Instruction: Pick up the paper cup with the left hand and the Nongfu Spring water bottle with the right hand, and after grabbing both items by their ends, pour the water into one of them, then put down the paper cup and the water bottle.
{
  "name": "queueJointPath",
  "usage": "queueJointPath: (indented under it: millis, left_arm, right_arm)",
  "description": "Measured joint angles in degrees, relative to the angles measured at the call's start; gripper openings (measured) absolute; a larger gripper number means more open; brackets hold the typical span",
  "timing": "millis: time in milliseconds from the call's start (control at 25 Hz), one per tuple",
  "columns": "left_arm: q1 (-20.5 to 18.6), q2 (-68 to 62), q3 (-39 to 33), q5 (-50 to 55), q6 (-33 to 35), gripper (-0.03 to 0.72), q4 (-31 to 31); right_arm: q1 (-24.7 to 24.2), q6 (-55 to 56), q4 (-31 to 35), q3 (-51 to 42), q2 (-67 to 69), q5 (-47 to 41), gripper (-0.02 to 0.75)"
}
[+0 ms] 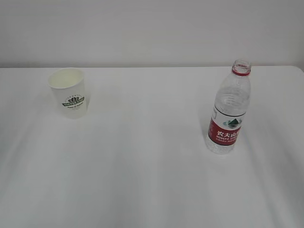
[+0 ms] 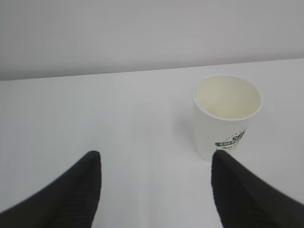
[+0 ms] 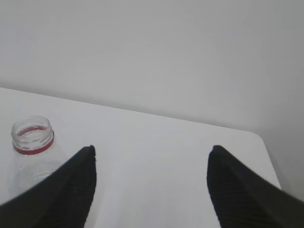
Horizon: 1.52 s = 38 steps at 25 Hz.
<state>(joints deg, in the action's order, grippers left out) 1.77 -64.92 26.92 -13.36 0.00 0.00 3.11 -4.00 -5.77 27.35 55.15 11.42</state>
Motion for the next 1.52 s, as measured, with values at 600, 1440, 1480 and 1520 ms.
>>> queueJointPath:
  millis: [600,1440,1480,1520]
  left_arm:
    - [9.43,-14.30,-10.65,-19.07,-0.59,0.513,-1.44]
    - [10.03,-20.34,-20.16,-37.96,-2.06,0.504,3.01]
    - [10.03,-20.50,-20.16,-38.44,-2.11,0.504,3.38]
    - [10.03,-20.50,-20.16,-38.95,-2.20,0.504,3.68]
  right_arm:
    - [0.00,8.46,-4.91,-10.25,9.09,15.88,0.554]
    - [0.00,2.94,-10.09,-19.36,32.23,43.48,0.554]
    - [0.00,1.84,-10.09,-19.36,33.23,44.49,0.554]
    - [0.00,1.02,-10.09,-19.36,34.35,45.66,0.554]
